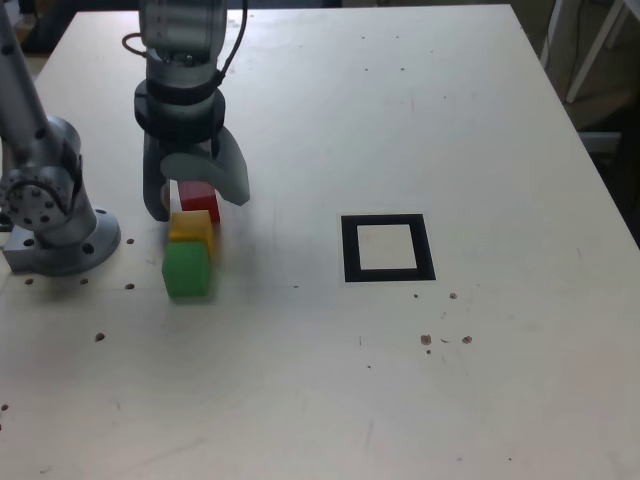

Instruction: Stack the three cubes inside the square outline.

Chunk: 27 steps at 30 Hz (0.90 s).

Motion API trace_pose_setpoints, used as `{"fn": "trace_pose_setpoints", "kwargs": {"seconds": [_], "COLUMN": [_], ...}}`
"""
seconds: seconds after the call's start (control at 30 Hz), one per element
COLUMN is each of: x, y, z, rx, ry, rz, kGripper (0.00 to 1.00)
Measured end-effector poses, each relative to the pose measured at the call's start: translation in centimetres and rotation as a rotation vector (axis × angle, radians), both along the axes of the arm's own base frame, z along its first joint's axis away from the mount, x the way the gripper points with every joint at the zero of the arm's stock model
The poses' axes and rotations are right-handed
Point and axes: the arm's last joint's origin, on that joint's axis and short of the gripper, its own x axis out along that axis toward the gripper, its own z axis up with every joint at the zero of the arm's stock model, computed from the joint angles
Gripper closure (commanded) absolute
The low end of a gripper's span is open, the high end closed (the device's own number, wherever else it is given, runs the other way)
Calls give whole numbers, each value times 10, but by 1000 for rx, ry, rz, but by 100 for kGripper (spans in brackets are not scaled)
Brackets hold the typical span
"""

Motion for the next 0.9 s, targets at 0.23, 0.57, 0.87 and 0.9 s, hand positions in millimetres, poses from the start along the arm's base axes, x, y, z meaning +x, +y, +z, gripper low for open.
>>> {"fn": "trace_pose_setpoints", "kwargs": {"seconds": [0.23,0.57,0.87,0.9], "x": [1,1,1,1], "y": [0,0,0,0], "z": [0,0,1,2], "rx": [5,5,4,4], "ry": [-8,-8,0,-1], "rz": [0,0,-1,-1], "kGripper": [65,66,67,67]}}
